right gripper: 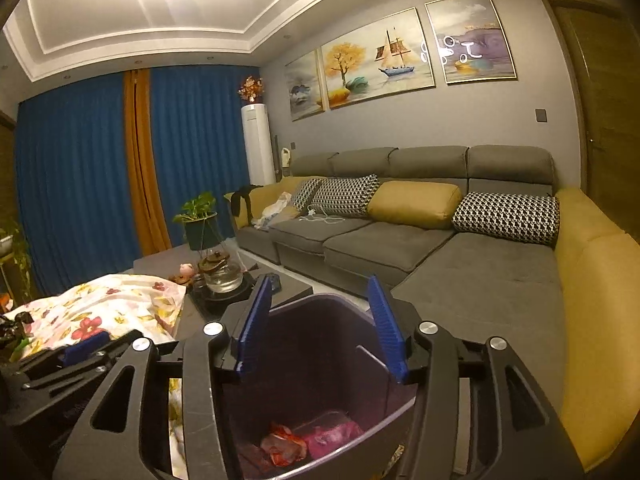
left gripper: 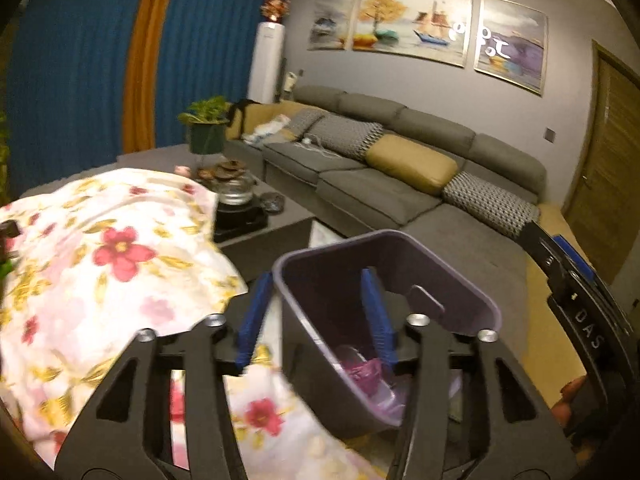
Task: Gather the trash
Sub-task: 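Open both tools over the gray bin to drop the bag and wrapper, then move both open tools back over the paper cups on the bed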
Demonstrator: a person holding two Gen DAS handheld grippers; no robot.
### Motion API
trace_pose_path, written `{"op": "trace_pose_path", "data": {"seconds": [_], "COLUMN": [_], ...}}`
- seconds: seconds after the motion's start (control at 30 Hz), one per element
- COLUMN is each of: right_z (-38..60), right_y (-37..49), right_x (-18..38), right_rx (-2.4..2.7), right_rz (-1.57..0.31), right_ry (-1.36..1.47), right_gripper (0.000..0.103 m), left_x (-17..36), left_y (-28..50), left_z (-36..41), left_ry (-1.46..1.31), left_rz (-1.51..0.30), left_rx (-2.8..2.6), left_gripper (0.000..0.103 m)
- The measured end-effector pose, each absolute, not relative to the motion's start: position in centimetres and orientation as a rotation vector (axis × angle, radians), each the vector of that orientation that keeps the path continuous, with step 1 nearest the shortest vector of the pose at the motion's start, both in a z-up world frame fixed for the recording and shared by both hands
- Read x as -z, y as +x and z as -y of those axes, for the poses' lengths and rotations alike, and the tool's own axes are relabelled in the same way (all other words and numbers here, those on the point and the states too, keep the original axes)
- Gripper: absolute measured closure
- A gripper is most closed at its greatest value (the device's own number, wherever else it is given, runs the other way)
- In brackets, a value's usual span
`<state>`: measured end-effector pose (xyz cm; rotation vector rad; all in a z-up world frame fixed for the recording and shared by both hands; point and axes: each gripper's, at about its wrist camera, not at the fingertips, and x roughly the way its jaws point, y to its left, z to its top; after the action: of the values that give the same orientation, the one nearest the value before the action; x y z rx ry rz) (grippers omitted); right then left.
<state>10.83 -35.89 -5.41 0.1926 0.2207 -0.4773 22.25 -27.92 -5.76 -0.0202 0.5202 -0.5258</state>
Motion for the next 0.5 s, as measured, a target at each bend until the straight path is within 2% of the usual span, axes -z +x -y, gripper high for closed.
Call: {"op": "trace_pose_path", "data": {"seconds": [0.2,0.37,0.5], "right_z": [34.0,32.3,30.8], "right_y": [10.0,9.0,8.0], "right_x": [5.6,5.4,5.0], "right_rx": [0.439,0.411,0.376], "right_rz": [-0.242,-0.249,-0.248], "right_ry": [0.191,0.191,0.19], "right_gripper": [0.043,0.034,0.03], "left_x": [4.6,3.4,2.8], "left_y": [19.5,16.9,15.5], "left_z": [25.2,22.7,19.7], "left_ry": [0.002,0.001,-0.03], "left_rz": [-0.47,-0.43,-0.42], "left_rx": [0.437,0.387,0.352], "left_gripper": [0.031,0.023,0.018]}}
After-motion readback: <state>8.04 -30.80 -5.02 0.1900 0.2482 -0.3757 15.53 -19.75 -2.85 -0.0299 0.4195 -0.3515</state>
